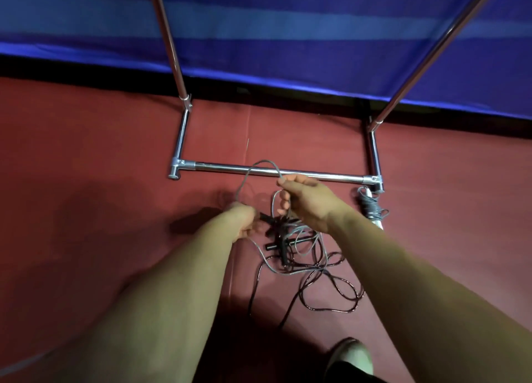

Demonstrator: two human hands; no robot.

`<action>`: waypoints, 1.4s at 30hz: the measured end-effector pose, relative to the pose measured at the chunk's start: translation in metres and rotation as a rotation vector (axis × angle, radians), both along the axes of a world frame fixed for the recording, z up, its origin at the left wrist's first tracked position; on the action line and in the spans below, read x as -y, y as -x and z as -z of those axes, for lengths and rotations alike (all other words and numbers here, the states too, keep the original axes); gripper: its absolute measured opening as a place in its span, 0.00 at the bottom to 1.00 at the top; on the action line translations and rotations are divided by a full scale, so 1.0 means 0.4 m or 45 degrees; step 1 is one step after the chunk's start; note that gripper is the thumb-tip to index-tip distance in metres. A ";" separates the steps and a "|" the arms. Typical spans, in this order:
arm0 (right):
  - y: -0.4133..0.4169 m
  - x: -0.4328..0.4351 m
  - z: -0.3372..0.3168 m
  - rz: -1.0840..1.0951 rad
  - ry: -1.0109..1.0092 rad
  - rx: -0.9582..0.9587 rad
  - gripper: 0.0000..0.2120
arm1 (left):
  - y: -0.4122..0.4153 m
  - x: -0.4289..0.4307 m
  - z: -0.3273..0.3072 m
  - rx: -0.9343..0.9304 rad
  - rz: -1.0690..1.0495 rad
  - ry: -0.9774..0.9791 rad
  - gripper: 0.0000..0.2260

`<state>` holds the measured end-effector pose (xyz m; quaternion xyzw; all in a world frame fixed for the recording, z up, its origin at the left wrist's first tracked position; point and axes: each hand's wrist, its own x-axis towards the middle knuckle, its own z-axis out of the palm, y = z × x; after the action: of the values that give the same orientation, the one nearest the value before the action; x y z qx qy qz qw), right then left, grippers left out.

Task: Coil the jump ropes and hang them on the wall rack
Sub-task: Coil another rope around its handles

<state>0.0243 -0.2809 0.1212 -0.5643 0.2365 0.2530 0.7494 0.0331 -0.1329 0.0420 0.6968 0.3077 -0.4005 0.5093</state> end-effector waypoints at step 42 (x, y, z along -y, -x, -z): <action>0.182 -0.012 -0.727 0.192 -0.015 0.824 0.09 | 0.207 0.004 -0.744 1.029 0.288 0.062 0.12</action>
<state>-0.0485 -0.2759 0.4119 -0.5920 0.0257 0.0058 0.8055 -0.0496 -0.1345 0.3397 0.8150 -0.0051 -0.1555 0.5582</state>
